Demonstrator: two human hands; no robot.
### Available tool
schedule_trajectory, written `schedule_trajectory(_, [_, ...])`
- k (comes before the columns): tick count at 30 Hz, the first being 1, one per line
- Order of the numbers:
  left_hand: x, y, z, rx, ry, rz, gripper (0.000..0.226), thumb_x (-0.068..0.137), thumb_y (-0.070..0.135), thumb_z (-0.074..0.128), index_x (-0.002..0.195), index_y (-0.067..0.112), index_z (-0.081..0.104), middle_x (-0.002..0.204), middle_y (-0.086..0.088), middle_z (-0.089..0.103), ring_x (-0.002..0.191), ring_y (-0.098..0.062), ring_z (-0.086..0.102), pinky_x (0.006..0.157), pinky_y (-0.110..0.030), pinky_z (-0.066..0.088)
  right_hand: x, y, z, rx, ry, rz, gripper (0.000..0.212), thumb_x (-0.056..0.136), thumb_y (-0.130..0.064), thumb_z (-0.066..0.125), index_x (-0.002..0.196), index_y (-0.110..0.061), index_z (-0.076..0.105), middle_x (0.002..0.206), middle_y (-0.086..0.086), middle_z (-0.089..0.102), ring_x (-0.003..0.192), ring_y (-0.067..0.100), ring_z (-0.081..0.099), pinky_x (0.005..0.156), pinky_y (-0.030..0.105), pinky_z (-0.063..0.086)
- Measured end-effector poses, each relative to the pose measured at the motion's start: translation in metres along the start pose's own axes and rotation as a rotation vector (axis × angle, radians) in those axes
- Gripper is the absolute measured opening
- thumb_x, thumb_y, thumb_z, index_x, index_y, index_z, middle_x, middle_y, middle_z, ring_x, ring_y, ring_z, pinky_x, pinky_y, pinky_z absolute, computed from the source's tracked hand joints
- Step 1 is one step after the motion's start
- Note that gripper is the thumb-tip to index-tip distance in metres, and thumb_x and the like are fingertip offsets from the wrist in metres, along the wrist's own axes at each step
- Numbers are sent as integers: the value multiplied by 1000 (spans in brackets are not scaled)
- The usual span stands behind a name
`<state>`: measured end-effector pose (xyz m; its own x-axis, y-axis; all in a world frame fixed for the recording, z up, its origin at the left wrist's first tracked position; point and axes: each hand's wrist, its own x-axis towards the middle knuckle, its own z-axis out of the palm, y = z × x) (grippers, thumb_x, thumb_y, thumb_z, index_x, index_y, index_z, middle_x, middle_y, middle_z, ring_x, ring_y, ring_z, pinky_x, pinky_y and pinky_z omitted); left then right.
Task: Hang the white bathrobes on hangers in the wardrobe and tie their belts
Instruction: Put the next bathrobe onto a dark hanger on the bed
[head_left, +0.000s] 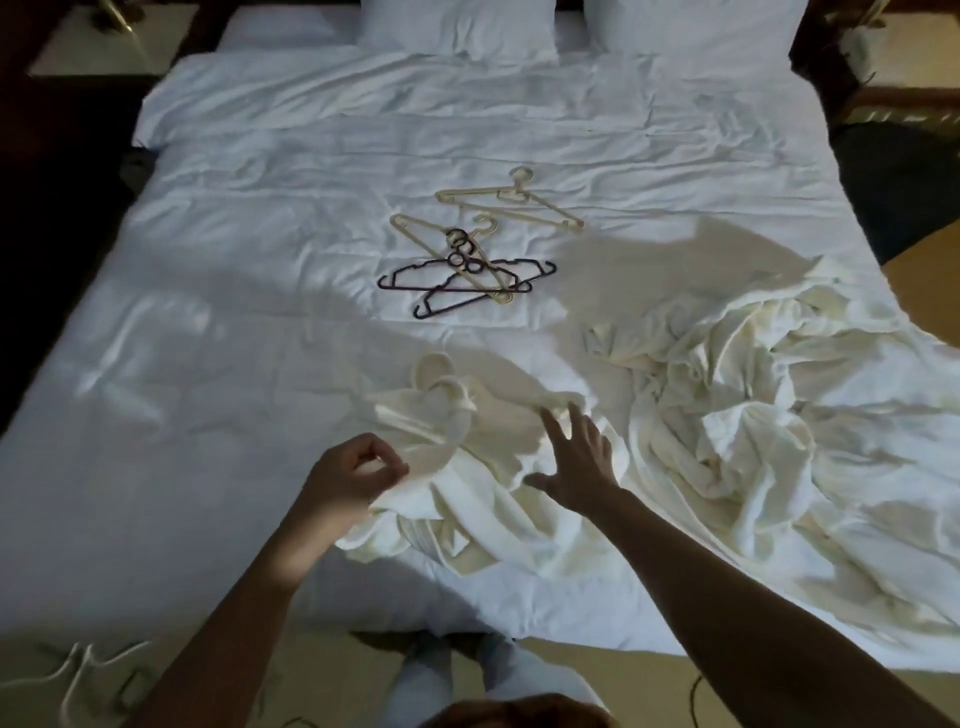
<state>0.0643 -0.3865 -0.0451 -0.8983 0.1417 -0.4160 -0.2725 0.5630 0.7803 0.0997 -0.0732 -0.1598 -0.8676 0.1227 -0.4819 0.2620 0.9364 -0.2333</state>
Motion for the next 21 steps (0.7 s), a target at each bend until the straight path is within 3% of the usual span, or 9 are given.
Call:
schedule_trajectory(2, [-8, -29, 4, 162, 83, -36, 11, 84, 14, 76, 82, 22, 69, 86, 9, 74, 79, -2, 67, 61, -14, 46, 8, -1, 17, -47, -5, -97, 73, 93, -56, 62, 155, -32, 32, 166, 10, 18, 152, 35, 17, 120, 59, 17])
schedule_trajectory(5, [-17, -74, 3, 373, 64, -182, 21, 81, 11, 69, 79, 31, 66, 93, 5, 73, 87, -18, 68, 72, -25, 49, 11, -17, 21, 154, 29, -115, 26, 98, -33, 59, 121, -22, 55, 124, 8, 65, 119, 35, 59, 104, 47, 42])
schedule_trajectory(7, [-24, -96, 4, 481, -1, -211, 16, 73, 23, 62, 70, 39, 64, 89, 4, 71, 85, -24, 69, 76, -32, 52, 7, -30, 7, 360, 95, -90, 22, 93, -25, 59, 115, -23, 55, 112, 9, 70, 104, 39, 65, 88, 43, 52])
schedule_trajectory(9, [-25, -98, 7, 461, 47, -161, 15, 72, 25, 59, 77, 34, 70, 89, 0, 71, 85, -27, 70, 77, -32, 53, -1, -40, -10, 444, 172, -129, 33, 90, -21, 58, 122, -28, 56, 116, 7, 71, 105, 39, 65, 87, 43, 53])
schedule_trajectory(11, [-20, -81, 12, 362, 170, -156, 11, 86, 24, 67, 93, 19, 75, 98, -7, 73, 93, -30, 70, 82, -32, 50, -19, -51, -26, 497, 228, -225, 42, 88, -18, 58, 128, -29, 60, 118, 6, 69, 107, 35, 64, 90, 44, 53])
schedule_trajectory(13, [-6, -53, 15, 137, 189, -308, 30, 93, 47, 65, 99, 18, 71, 107, -9, 73, 104, -30, 68, 88, -36, 48, -41, -66, -37, 530, 272, -375, 44, 86, -15, 59, 128, -25, 66, 113, 6, 68, 104, 33, 65, 89, 45, 53])
schedule_trajectory(16, [16, -12, 21, -502, -118, -558, 62, 83, 76, 62, 118, 25, 69, 124, -12, 68, 117, -33, 63, 97, -45, 49, -82, -92, -47, 498, 320, -588, 39, 86, -19, 58, 123, -23, 72, 107, 6, 68, 97, 31, 64, 82, 43, 53])
schedule_trajectory(18, [20, 10, 29, -606, -213, -469, 55, 86, 58, 71, 122, 16, 71, 125, -20, 68, 116, -34, 65, 101, -50, 51, -108, -106, -46, 445, 291, -683, 39, 89, -24, 53, 123, -30, 70, 102, 1, 64, 92, 28, 59, 76, 42, 48])
schedule_trajectory(21, [17, 22, 33, -612, -168, -408, 24, 85, 3, 71, 106, -9, 69, 105, -26, 71, 90, -35, 69, 77, -40, 60, -133, -110, -39, 450, 166, -662, 46, 89, -16, 60, 127, -40, 65, 102, -5, 59, 94, 20, 53, 80, 42, 46])
